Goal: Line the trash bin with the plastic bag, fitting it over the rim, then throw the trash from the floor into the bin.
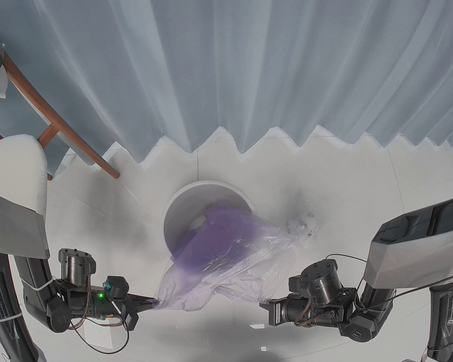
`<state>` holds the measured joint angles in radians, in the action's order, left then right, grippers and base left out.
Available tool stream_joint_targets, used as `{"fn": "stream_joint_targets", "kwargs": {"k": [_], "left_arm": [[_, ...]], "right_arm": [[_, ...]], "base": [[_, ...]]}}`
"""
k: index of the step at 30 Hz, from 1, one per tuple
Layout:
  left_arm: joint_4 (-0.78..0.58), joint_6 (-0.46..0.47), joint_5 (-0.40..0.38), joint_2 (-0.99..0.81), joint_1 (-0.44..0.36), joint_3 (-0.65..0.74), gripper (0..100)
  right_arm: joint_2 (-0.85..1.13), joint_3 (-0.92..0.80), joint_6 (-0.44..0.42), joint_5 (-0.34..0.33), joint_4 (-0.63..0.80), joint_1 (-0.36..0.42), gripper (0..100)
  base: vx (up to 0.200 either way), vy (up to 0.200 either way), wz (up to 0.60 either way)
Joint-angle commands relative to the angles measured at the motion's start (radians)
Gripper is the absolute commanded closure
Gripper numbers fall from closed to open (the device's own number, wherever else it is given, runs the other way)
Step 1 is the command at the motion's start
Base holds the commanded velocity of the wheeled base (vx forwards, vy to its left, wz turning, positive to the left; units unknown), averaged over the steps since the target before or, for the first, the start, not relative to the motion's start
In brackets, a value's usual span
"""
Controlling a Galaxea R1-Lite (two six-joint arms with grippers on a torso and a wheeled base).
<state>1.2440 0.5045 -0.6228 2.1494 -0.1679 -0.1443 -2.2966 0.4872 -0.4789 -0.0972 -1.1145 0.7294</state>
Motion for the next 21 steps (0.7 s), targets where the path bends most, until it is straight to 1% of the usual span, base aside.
{"fn": "stream_joint_targets", "kwargs": {"k": [1, 5, 8, 10, 13, 15, 17, 21], "left_arm": [[-0.028, 0.020, -0.002, -0.034, 0.005, -0.043, 100], [-0.034, 0.101, 0.008, 0.010, 0.013, -0.035, 100], [-0.060, 0.129, 0.060, 0.018, 0.027, -0.028, 100], [-0.069, 0.129, 0.095, 0.035, 0.031, -0.038, 100], [-0.072, 0.126, 0.117, 0.064, 0.042, -0.081, 100], [-0.072, 0.120, 0.140, 0.090, 0.050, -0.126, 100], [-0.071, 0.103, 0.163, 0.107, 0.057, -0.181, 100], [-0.064, 0.039, 0.195, 0.138, 0.071, -0.321, 100]], "right_arm": [[-0.037, -0.004, 0.000, -0.009, -0.001, -0.016, 100], [-0.072, 0.013, 0.005, 0.005, 0.004, -0.027, 100], [-0.089, 0.021, 0.005, 0.022, 0.004, -0.038, 100], [-0.093, 0.031, 0.005, 0.027, 0.005, -0.047, 100], [-0.104, 0.056, 0.005, 0.033, 0.008, -0.056, 100], [-0.113, 0.080, 0.005, 0.048, 0.012, -0.064, 100], [-0.116, 0.103, 0.006, 0.059, 0.019, -0.074, 100], [-0.113, 0.174, 0.005, 0.068, 0.042, -0.107, 100]], "base": [[0.000, 0.000, 0.00], [0.000, 0.000, 0.00], [0.000, 0.000, 0.00], [0.000, 0.000, 0.00], [0.000, 0.000, 0.00], [0.000, 0.000, 0.00], [0.000, 0.000, 0.00], [0.000, 0.000, 0.00]]}}
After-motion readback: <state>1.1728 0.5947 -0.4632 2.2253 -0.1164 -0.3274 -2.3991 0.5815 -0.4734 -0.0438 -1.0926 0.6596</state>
